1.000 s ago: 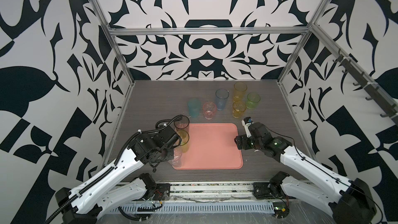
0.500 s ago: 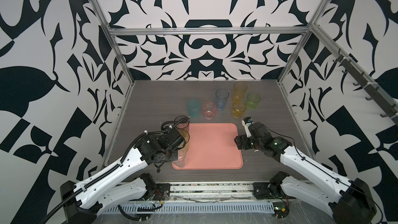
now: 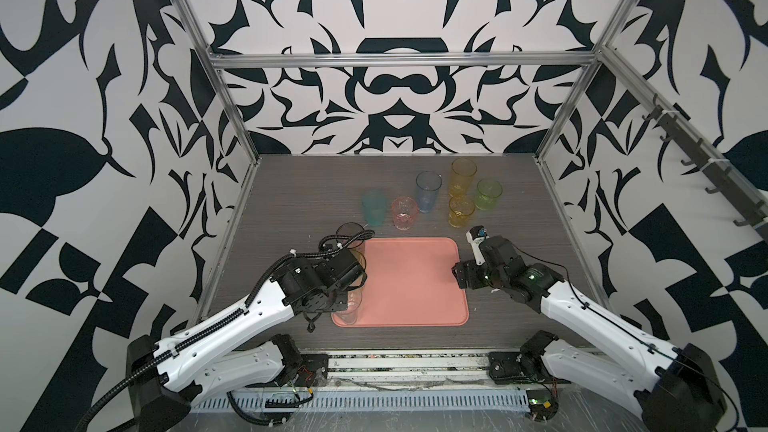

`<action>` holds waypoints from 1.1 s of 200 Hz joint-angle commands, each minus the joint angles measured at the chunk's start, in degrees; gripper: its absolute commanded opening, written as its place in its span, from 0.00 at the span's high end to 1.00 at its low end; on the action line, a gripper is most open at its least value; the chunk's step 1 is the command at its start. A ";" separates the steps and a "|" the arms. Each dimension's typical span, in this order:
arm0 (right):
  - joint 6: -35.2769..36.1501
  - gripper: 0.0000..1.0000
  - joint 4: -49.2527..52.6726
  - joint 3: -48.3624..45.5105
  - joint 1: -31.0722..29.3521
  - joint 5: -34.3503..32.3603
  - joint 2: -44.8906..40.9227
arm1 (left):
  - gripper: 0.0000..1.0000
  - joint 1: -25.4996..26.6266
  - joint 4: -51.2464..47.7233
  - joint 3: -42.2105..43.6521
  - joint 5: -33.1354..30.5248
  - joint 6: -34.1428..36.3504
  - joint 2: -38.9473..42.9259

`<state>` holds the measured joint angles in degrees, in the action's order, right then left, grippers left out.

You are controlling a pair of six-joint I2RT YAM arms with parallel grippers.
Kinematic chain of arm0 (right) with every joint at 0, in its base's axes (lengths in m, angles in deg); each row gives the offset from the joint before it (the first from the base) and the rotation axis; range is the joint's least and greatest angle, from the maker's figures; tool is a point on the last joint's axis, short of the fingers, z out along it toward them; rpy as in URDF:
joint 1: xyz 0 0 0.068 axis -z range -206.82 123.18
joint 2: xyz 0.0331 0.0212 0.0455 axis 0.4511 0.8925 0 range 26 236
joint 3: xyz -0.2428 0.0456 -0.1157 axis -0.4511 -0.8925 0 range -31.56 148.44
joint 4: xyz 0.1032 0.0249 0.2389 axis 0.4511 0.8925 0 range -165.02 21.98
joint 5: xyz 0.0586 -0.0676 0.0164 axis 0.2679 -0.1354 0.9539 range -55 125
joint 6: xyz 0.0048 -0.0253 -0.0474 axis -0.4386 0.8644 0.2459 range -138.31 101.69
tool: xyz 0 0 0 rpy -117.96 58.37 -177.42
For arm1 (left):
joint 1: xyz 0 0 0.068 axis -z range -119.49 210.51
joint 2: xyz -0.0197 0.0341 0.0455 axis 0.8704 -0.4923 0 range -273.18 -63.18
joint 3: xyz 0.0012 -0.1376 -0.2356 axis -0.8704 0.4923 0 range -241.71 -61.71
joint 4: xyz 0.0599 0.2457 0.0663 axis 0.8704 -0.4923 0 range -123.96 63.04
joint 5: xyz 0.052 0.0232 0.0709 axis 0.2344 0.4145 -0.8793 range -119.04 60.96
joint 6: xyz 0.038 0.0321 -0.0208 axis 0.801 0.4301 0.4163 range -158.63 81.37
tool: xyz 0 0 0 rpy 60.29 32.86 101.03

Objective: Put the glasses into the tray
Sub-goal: 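Carry the clear cup onto the tray next to the green cup, then lower the clear cup onto the tray and open the left gripper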

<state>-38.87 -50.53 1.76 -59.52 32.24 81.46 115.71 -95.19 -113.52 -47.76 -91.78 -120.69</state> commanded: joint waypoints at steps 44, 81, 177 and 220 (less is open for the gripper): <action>0.48 0.09 -1.37 0.34 0.10 0.13 -0.13 | 0.95 1.45 -1.56 -1.67 -0.91 -0.73 -0.93; 0.45 0.09 -1.37 0.34 0.16 0.19 -0.09 | 0.92 1.65 -0.47 -1.80 -0.03 -0.37 -1.16; 0.39 0.09 -1.47 0.40 0.15 0.46 0.35 | 0.62 1.73 -0.55 -4.11 -0.66 0.50 -1.44; 0.31 0.09 -1.46 0.21 0.11 0.48 -0.18 | 0.55 1.75 -1.77 -7.71 -1.97 1.50 -0.92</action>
<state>-38.87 -50.71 1.76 -59.52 32.52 81.59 117.24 -94.10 -118.13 -47.90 -90.58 -122.44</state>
